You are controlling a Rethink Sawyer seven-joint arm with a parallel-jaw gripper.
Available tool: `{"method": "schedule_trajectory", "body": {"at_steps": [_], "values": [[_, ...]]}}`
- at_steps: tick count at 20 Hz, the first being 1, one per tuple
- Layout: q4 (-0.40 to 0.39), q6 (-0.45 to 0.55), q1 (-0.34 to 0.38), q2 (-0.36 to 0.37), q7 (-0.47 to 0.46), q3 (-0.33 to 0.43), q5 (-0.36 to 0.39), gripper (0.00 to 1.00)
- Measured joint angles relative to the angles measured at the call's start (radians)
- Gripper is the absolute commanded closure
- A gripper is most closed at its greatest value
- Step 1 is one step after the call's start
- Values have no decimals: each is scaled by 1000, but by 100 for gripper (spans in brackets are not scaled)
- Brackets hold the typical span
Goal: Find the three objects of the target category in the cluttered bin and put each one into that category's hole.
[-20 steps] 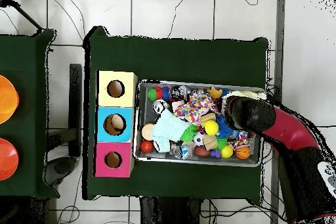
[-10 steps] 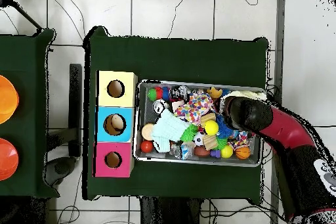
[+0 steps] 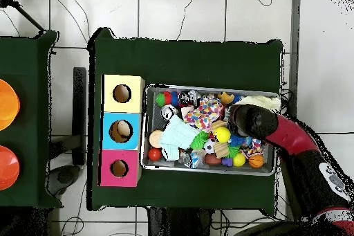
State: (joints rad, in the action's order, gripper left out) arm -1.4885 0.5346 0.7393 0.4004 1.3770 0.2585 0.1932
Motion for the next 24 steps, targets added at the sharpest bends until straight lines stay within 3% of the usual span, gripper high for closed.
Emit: {"method": "schedule_trajectory", "body": {"at_steps": [14,24], "values": [[1,-20,22,-6,0,18,0,0],[-50,-20,19,82,0,18,1,0]]}}
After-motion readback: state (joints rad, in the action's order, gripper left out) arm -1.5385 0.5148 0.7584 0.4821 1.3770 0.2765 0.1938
